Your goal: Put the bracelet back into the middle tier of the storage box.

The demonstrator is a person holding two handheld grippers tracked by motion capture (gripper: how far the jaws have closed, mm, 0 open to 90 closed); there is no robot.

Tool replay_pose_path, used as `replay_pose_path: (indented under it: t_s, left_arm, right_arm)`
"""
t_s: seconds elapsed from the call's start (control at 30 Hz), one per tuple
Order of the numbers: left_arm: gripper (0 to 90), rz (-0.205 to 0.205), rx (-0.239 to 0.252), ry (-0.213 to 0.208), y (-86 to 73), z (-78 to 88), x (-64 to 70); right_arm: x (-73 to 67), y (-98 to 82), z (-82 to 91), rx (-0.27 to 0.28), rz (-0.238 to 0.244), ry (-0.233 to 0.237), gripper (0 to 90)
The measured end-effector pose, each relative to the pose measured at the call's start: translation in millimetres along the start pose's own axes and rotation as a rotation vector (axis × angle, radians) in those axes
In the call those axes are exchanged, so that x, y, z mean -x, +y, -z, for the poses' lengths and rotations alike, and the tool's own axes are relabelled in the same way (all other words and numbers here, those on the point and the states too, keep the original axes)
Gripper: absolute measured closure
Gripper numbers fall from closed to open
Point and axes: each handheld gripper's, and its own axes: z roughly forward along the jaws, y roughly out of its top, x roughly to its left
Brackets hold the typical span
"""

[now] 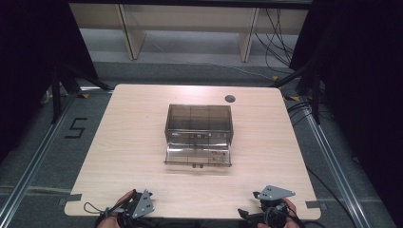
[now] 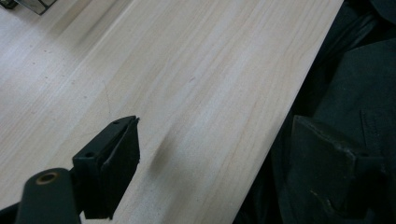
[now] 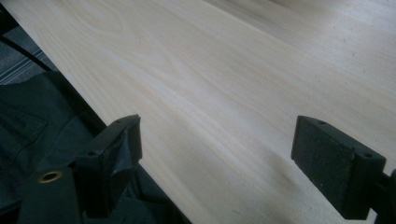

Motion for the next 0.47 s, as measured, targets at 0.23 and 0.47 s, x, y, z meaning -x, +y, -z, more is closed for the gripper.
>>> replay_pose_path:
  t_s: [0.23,0.47]
  left_arm:
    - [16.5,-0.002,-0.001,0.000,0.0,0.0,0.0]
    - [16.5,0.003,0.003,0.000,0.0,-0.1,-0.2]
  right_arm:
    - [-0.8,-1.4,-2.2,-0.002,0.008,0.007,16.7]
    - [-0.1,-1.7,-1.1,-0.012,-0.005,-0.012,16.7]
